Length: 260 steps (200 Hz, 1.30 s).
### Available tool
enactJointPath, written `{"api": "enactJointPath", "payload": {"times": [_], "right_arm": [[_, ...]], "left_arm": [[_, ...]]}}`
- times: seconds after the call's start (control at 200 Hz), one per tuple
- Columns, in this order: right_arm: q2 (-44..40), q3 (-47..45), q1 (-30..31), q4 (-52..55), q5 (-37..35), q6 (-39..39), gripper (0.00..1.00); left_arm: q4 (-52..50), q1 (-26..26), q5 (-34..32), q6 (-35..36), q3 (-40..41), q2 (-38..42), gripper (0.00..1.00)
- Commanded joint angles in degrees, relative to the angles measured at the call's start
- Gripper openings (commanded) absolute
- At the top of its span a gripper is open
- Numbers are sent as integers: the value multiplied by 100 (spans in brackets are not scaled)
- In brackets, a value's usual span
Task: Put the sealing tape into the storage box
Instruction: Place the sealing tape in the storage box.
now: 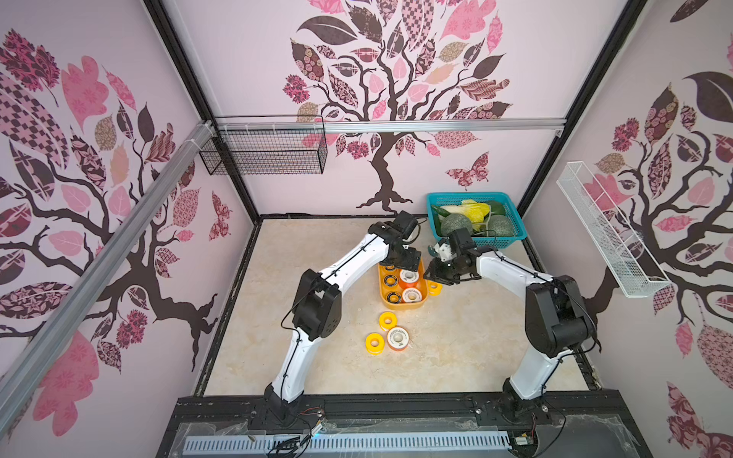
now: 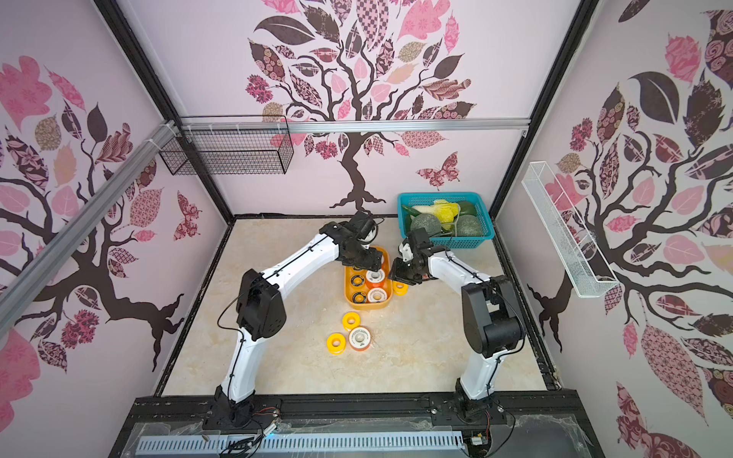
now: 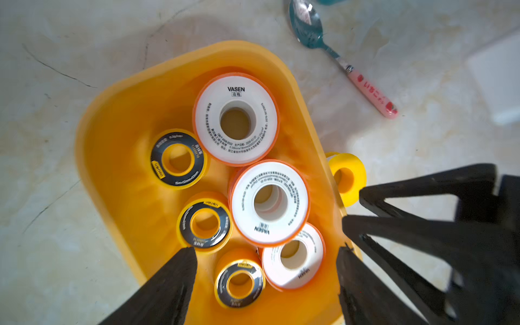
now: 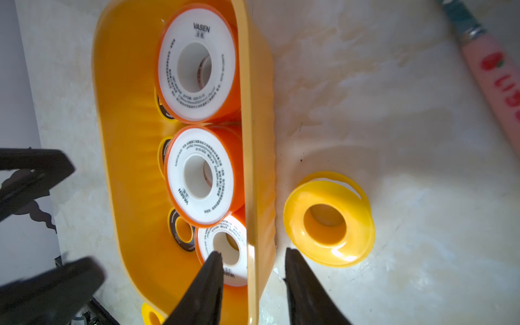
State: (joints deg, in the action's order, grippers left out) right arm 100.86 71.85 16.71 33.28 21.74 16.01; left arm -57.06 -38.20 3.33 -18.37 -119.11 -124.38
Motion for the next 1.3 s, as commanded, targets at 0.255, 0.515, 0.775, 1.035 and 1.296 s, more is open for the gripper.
{"api": "enactJointPath", "payload": {"times": [0.255, 0.515, 0.775, 1.035, 1.296], "right_arm": [[-734, -130, 31, 434, -319, -483, 48], [-1361, -669, 58, 676, -298, -756, 51], [-2133, -1092, 380, 1101, -538, -811, 56], [-2975, -1677, 1199, 1233, -738, -830, 63], [-3347, -2074, 1941, 1027, -836, -785, 76]], "left_arm": [[859, 526, 65, 125, 2193, 2322, 83], [1362, 1240, -346, 397, 3995, 3846, 83], [1927, 1289, -812, 650, 5030, 4630, 83], [1709, 1298, -1325, 655, 4944, 4608, 83], [1670, 1311, -1344, 631, 4907, 4545, 83]]}}
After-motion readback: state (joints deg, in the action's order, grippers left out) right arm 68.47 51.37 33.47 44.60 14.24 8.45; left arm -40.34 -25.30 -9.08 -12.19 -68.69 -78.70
